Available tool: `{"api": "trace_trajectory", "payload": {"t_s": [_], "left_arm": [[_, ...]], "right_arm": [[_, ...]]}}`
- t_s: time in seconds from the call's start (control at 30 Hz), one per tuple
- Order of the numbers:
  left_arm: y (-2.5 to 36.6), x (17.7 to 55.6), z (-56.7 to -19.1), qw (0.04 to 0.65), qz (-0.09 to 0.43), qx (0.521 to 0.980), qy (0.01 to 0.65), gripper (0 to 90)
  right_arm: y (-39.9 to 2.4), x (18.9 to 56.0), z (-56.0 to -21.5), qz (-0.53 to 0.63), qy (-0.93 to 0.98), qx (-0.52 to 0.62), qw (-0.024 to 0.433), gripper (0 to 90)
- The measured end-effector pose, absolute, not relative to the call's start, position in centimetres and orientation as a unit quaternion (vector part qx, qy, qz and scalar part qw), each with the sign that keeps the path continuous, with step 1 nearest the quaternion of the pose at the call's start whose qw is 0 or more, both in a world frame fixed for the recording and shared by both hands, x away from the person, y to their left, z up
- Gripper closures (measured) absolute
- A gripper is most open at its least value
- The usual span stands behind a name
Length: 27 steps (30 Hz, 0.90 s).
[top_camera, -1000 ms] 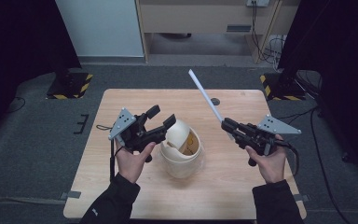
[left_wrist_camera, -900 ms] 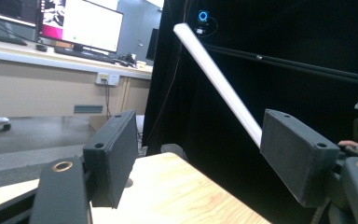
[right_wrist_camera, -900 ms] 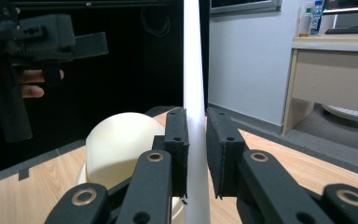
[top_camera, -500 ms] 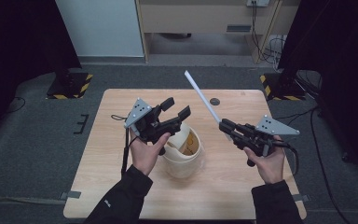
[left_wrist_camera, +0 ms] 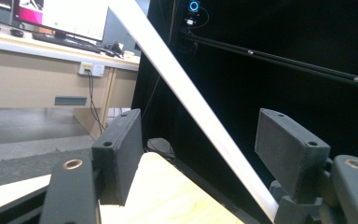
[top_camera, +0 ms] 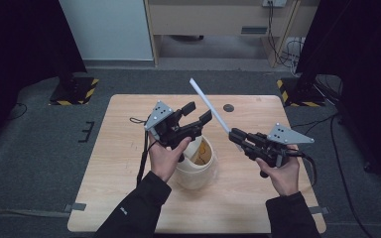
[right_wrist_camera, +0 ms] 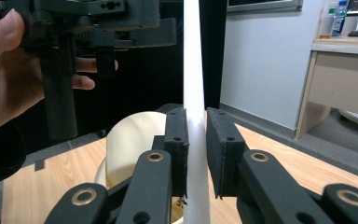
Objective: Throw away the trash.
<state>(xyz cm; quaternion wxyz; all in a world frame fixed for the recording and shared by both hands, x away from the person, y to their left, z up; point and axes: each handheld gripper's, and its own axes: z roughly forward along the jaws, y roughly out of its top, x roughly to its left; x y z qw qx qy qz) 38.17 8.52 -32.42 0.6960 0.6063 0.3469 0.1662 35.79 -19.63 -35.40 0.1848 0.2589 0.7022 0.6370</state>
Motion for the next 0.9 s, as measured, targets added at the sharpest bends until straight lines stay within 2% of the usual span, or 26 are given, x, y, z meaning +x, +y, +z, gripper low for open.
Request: {"api": "trace_trajectory", "payload": {"t_s": [0.37,0.57,0.6,0.73,0.9], "left_arm": [[7.89,38.42,-32.25,0.693,0.166,0.611,0.344,45.1],[7.78,38.36,-32.13,0.693,0.161,0.611,0.348,54.6],[7.76,38.34,-32.13,0.693,0.158,0.611,0.349,59.2],[7.68,38.22,-32.07,0.697,0.151,0.609,0.347,66.3],[7.65,38.07,-31.95,0.708,0.134,0.605,0.339,71.5]], "right_arm": [[-19.24,35.78,-35.62,0.637,0.707,0.253,0.175,79.1],[-19.03,35.79,-35.77,0.638,0.711,0.245,0.170,79.1],[-18.96,35.78,-35.81,0.638,0.712,0.242,0.167,79.1],[-18.89,35.78,-35.85,0.638,0.713,0.239,0.166,79.1],[-18.67,35.79,-36.02,0.636,0.717,0.233,0.165,79.1]]}}
